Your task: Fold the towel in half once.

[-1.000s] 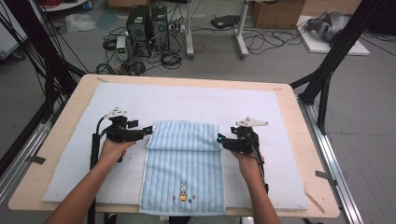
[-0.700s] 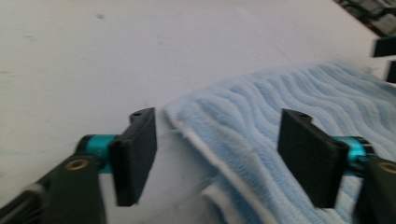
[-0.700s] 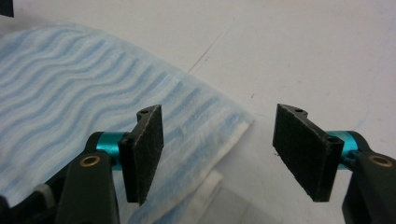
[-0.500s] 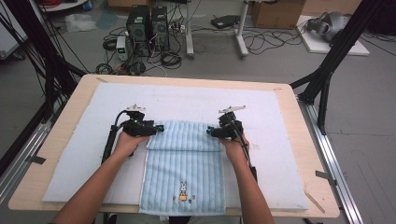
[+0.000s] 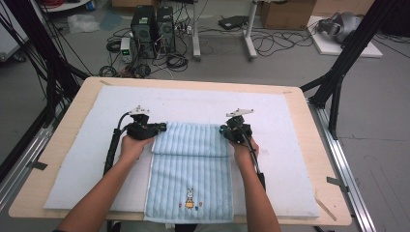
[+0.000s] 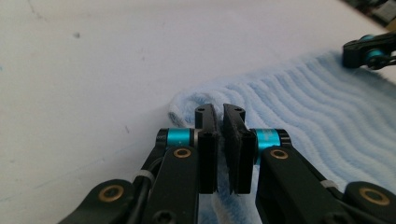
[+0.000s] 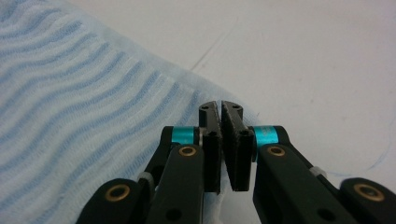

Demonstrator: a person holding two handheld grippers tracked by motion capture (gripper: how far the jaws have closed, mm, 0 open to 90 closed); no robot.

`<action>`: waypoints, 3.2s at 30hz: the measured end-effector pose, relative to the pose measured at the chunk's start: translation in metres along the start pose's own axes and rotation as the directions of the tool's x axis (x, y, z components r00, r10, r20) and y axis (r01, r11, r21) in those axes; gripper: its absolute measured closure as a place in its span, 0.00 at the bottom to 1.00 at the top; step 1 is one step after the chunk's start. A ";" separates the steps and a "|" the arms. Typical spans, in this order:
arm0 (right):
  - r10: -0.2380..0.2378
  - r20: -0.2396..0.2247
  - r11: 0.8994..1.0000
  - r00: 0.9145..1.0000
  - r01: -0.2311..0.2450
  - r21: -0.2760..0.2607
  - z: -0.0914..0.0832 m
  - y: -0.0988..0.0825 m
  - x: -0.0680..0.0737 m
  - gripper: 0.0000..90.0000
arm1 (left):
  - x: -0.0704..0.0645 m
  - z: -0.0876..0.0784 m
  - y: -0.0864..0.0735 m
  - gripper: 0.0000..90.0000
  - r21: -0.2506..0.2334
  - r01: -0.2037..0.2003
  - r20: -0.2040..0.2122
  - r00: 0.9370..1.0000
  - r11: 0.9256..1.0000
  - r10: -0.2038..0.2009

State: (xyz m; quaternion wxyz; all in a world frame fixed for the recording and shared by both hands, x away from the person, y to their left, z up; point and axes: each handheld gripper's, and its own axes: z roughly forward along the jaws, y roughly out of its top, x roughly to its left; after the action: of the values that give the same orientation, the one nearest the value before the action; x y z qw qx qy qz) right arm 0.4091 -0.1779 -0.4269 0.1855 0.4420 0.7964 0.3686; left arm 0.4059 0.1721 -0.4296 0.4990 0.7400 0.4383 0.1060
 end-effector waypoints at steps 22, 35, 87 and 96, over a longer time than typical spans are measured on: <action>-0.073 -0.061 0.984 0.996 0.062 -0.164 -0.074 -0.013 0.032 0.96 | -0.034 -0.063 -0.030 0.92 -0.086 -0.057 0.091 0.994 0.995 0.065; -0.113 -0.157 0.986 0.981 0.092 -0.137 -0.099 -0.076 0.058 0.96 | -0.052 -0.086 -0.079 0.92 0.014 -0.073 0.130 0.989 0.997 0.070; 0.056 -0.032 0.998 0.998 -0.056 0.017 -0.026 -0.046 0.007 0.58 | -0.004 -0.015 -0.032 0.56 0.130 0.002 -0.059 0.998 0.992 0.006; 0.003 -0.094 0.999 0.996 0.000 0.041 -0.021 -0.044 0.018 0.93 | -0.005 -0.011 -0.036 0.96 0.120 -0.016 -0.067 0.997 0.993 0.024</action>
State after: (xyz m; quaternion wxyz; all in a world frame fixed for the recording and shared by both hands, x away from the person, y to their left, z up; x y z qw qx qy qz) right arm 0.3610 -0.1862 -0.4455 0.1386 0.4286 0.8114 0.3726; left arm 0.3767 0.1795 -0.4523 0.4373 0.7689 0.4534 0.1098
